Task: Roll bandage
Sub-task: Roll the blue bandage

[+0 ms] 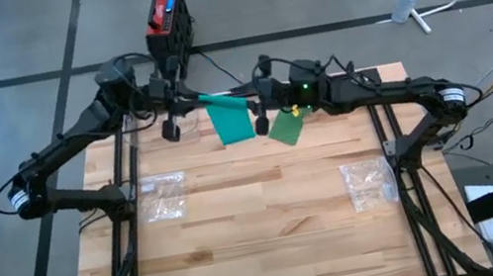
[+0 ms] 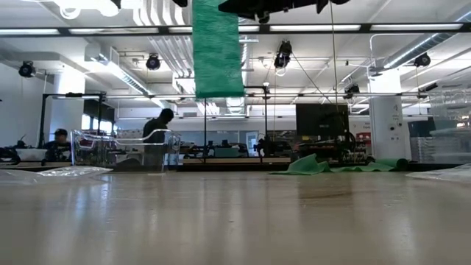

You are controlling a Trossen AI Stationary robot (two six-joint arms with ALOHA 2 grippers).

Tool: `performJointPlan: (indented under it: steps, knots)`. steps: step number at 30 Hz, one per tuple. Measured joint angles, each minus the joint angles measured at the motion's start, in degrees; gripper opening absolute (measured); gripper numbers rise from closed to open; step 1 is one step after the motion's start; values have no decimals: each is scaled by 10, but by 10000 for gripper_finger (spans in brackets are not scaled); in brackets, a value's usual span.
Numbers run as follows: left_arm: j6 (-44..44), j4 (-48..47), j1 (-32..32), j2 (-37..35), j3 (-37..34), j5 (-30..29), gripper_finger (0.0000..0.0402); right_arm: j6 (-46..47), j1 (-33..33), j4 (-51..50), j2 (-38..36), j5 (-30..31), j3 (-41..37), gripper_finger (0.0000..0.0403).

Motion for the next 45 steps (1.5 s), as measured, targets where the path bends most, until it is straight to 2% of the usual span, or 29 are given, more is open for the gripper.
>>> performJointPlan:
  steps: [2, 3, 11, 15, 20, 25, 30, 35, 40, 45]
  knots:
    - [-8, -8, 0, -2, 0, 0, 7, -14, 2, 1, 0, 0, 0, 24]
    - [-8, -17, 0, -2, 0, 0, 7, -22, 3, -2, -3, 2, 0, 13]
    - [12, -84, 25, -29, 0, -1, 7, -75, 11, -114, -71, 74, -2, 1]
    - [24, -87, 35, -39, 0, -1, 7, -61, 13, -181, -83, 74, -10, 1]
    - [27, -57, 36, -29, 0, 2, 7, -10, 12, -149, -44, 21, -34, 0]
    - [24, -59, 36, -9, -1, 38, 8, 1, 13, -87, 16, 38, -44, 2]
    - [24, -74, 36, -7, 0, 46, 8, -44, 14, -86, 2, 42, -26, 38]
    - [18, -74, 36, -13, 0, 45, 8, -79, 19, -87, -41, 42, -24, 108]
    - [13, -75, 37, -13, 0, 42, 8, -97, 30, -63, -55, 36, -24, 172]
    - [7, -75, 37, -12, 0, 42, 8, -108, 33, -7, -27, 37, -24, 189]
